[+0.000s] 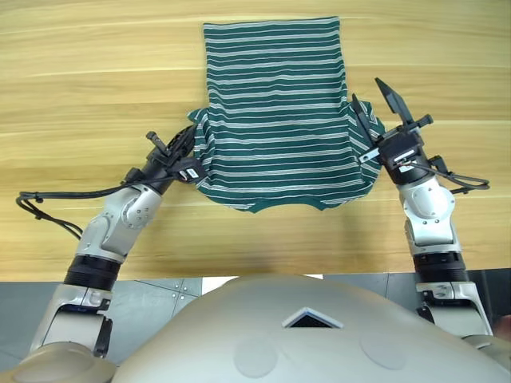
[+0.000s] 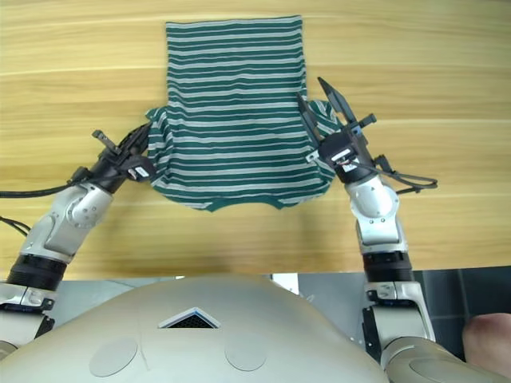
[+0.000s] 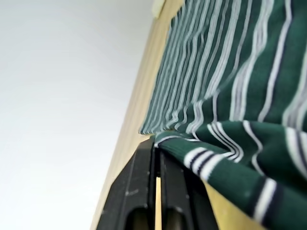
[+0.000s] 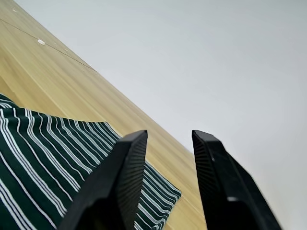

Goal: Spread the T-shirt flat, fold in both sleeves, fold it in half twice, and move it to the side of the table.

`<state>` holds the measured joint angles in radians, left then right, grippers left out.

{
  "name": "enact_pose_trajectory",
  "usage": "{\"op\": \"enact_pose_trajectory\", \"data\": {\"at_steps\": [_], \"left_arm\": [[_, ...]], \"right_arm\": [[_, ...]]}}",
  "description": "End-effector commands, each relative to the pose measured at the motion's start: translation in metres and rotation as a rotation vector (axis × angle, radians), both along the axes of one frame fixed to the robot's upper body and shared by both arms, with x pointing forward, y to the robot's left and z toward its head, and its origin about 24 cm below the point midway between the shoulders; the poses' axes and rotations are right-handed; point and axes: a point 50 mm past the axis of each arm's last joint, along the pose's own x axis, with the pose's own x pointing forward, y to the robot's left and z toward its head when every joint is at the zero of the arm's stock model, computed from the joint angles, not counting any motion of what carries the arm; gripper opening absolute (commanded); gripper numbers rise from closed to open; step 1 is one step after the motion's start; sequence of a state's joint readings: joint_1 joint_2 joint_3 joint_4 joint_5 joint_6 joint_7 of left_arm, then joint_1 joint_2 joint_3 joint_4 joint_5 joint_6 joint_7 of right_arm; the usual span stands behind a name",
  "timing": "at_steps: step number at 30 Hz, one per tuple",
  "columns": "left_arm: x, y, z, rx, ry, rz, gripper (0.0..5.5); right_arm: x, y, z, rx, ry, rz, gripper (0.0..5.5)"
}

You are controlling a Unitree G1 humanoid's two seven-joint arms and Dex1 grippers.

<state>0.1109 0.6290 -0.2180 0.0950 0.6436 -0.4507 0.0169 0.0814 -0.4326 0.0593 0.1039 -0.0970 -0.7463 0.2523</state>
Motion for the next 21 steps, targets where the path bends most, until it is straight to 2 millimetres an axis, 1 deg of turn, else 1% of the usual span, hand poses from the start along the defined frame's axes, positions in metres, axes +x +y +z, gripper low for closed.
{"op": "enact_pose_trajectory", "data": {"at_steps": [1,7,13,14,15,18,20,21], "left_arm": [[0.006,-0.013,0.005,-0.026,-0.051,-0.041,0.01],[0.006,-0.030,-0.003,-0.042,-0.027,-0.104,0.01],[-0.007,-0.040,-0.023,-0.018,0.099,-0.194,0.01],[-0.006,-0.042,-0.024,-0.024,0.105,-0.202,0.30],[-0.005,-0.044,-0.023,-0.032,0.107,-0.209,0.48],[-0.005,-0.048,-0.026,-0.044,0.140,-0.230,0.94],[-0.006,-0.049,-0.028,-0.056,0.161,-0.226,1.16],[-0.004,-0.051,-0.028,-0.063,0.163,-0.225,1.39]], "right_arm": [[0.002,0.002,0.000,-0.002,0.002,0.015,1.75],[0.001,0.005,-0.002,-0.004,0.008,0.025,1.75],[0.002,0.006,-0.001,-0.004,0.005,0.030,1.75],[0.002,0.006,-0.002,-0.005,0.006,0.031,1.75],[0.002,0.006,-0.003,-0.005,0.007,0.031,1.75],[0.002,0.007,-0.003,-0.005,0.009,0.036,1.75],[0.003,0.007,-0.003,-0.005,0.010,0.039,1.75],[0.002,0.007,-0.004,-0.005,0.012,0.037,1.75]]}}
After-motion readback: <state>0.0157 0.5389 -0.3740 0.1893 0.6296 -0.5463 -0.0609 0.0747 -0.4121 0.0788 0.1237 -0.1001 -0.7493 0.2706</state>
